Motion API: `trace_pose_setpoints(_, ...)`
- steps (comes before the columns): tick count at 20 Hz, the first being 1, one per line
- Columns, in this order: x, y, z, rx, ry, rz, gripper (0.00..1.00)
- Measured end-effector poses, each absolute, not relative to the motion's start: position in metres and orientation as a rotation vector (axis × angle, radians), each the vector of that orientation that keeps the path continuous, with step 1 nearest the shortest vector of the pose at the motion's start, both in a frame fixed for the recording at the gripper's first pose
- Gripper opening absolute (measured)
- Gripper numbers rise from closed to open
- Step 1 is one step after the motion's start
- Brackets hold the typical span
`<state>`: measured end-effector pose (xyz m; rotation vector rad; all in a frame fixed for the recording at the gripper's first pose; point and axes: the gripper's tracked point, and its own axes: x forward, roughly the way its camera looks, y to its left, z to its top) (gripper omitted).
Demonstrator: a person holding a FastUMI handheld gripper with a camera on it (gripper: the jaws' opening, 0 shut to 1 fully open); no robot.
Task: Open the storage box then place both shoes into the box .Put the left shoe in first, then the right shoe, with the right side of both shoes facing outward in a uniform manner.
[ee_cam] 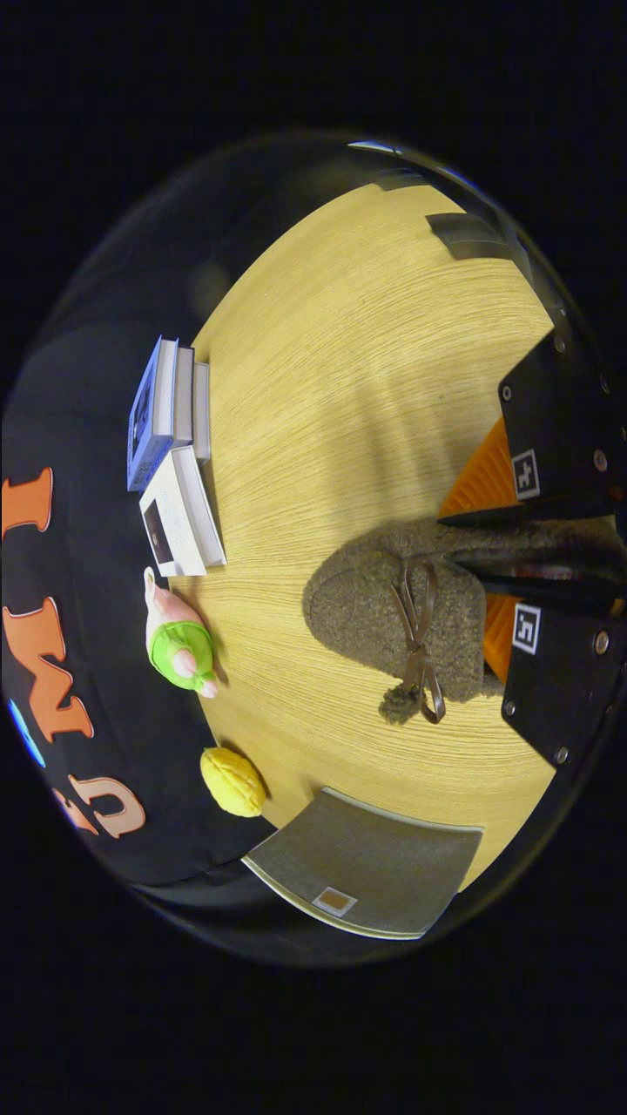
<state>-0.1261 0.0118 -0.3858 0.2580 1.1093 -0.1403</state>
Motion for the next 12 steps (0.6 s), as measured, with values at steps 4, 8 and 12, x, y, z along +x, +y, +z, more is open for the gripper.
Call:
trace_pose_setpoints(4,-0.13,0.012,-0.383,0.319,1.12,-0.201,0.05)
trace_pose_setpoints(8,-0.111,0.05,-0.352,0.397,1.077,-0.147,0.05)
trace_pose_setpoints(12,-0.08,0.084,-0.309,0.419,0.989,-0.097,0.05)
